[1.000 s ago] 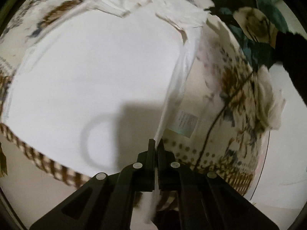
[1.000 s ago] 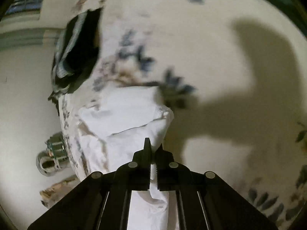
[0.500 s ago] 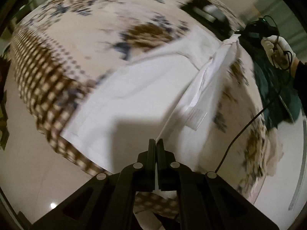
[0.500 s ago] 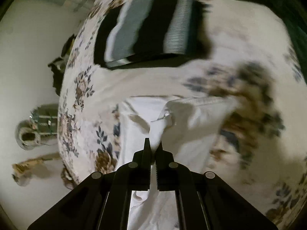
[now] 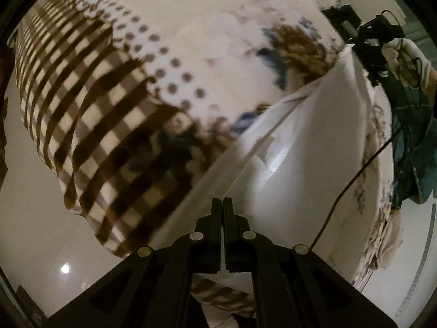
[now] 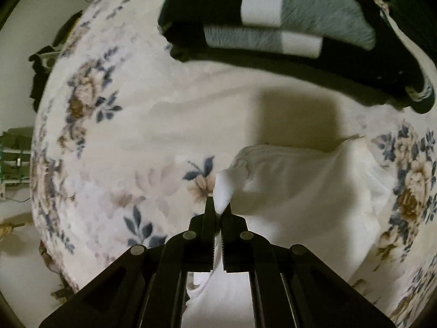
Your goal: Fold small clothes
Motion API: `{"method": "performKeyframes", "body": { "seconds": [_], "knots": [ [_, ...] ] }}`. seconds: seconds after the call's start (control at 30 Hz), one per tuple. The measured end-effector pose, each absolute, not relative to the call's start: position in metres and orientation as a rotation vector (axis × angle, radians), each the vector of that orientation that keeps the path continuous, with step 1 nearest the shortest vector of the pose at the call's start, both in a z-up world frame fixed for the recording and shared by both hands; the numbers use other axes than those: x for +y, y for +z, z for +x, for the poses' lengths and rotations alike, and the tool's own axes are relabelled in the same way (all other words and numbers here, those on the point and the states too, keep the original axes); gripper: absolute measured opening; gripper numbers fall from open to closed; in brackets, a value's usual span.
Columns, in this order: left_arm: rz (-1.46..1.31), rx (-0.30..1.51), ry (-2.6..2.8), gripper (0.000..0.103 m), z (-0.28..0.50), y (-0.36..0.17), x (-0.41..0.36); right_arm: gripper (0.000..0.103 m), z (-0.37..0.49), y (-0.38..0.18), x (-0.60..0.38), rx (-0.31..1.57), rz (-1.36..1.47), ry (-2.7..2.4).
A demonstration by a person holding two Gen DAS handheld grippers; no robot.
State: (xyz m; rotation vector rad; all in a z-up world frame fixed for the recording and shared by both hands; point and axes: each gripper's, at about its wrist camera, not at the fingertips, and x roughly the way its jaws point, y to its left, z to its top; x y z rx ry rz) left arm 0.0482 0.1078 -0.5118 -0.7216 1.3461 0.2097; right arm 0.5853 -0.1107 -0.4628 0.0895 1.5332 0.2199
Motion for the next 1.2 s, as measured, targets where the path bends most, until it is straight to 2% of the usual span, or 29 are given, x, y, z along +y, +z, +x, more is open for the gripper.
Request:
{"method": "performKeyframes", "body": {
  "seconds": [0.2, 0.27, 0.3, 0.33, 0.37, 0.4, 0.43, 0.53, 0.67, 0.8, 0.93, 1.2],
  "knots": [
    [-0.761, 1.420, 0.216, 0.001, 0.039, -0.522, 0.137, 0.005, 0.589, -0.490, -0.099, 1.586, 0.113, 0.153],
    [-0.792, 1.423, 0.215, 0.002, 0.037, -0.513, 0.152, 0.015, 0.587, -0.484, -0.107, 1.603, 0.213, 0.189],
    [-0.793, 1.415, 0.208, 0.007, 0.039, -0.504, 0.159, 0.031, 0.585, -0.478, -0.110, 1.603, 0.248, 0.222],
    [-0.774, 1.402, 0.199, 0.013, 0.047, -0.494, 0.164, 0.053, 0.579, -0.466, -0.117, 1.590, 0.285, 0.246],
    [-0.757, 1.391, 0.183, 0.033, 0.053, -0.487, 0.167, 0.060, 0.570, -0.452, -0.128, 1.566, 0.334, 0.266],
    [-0.738, 1.373, 0.146, 0.058, 0.067, -0.476, 0.168, 0.064, 0.562, -0.440, -0.138, 1.546, 0.363, 0.278],
    [-0.723, 1.349, 0.102, 0.064, 0.086, -0.467, 0.167, 0.064, 0.547, -0.425, -0.153, 1.524, 0.368, 0.280],
    [-0.657, 1.291, -0.006, 0.064, 0.152, -0.445, 0.156, 0.064, 0.502, -0.404, -0.201, 1.488, 0.340, 0.229],
    [-0.606, 1.213, -0.146, 0.064, 0.263, -0.434, 0.124, 0.064, 0.455, -0.414, -0.272, 1.472, 0.370, 0.109],
    [-0.531, 1.199, -0.256, 0.064, 0.377, -0.445, 0.084, 0.064, 0.452, -0.441, -0.328, 1.437, 0.541, 0.064],
    [-0.446, 1.253, -0.275, 0.064, 0.469, -0.471, 0.045, 0.064, 0.483, -0.472, -0.347, 1.376, 0.655, 0.108],
    [-0.385, 1.359, -0.366, 0.064, 0.519, -0.515, 0.015, 0.064, 0.541, -0.514, -0.356, 1.406, 0.745, 0.206]
  ]
}}
